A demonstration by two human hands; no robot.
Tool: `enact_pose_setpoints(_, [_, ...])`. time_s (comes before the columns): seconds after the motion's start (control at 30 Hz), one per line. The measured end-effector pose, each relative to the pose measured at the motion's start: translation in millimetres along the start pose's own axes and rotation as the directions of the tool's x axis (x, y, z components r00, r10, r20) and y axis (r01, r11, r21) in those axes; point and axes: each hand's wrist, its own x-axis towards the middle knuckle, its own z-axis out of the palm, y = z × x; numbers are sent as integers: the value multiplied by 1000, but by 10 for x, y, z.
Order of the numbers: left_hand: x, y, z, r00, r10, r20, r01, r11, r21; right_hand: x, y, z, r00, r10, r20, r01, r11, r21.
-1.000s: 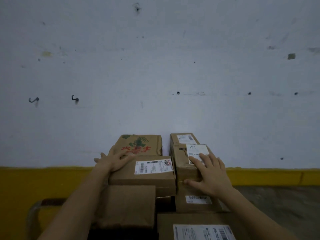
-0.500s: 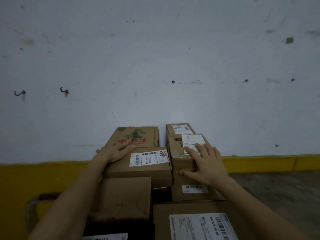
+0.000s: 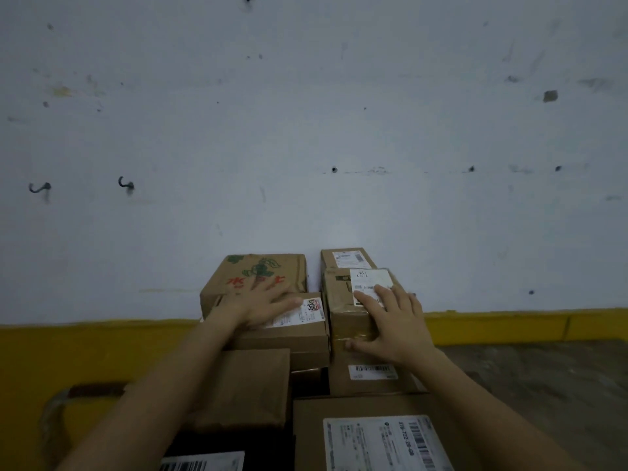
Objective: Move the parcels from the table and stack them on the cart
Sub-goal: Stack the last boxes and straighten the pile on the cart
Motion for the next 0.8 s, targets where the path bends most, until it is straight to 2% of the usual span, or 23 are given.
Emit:
enact_pose_setpoints(0.07, [-20,122,96,999,38,12,-38,999,-8,-10,9,1,1000,-3,-8,3,1000,-9])
enact_pose_setpoints(0.3, [-15,146,254,1000,-7,10,8,999,-40,50,35,65,1000,-13,-28,12,999,-32])
enact_pose_setpoints(0.47, [-196,220,152,998,-22,-57,21,1000,-22,48,39,21,1000,5,27,-7,998,56])
enact_pose_setpoints(0.6, [-568,278,45,994,59,-87,-64,996,-56,27,23,-117,994,14,105,-22,997,76])
enact_pose_setpoints(0.7, [-925,299,-18,991,93,-91,-99,993,-61,-75,-17,-220,999,-32,44,31,999,25])
enact_pose_setpoints(0.8, [-1349,282,11,996,89,-23,-89,996,-26,-390,-133,-224,995,-77,56,71,991,113])
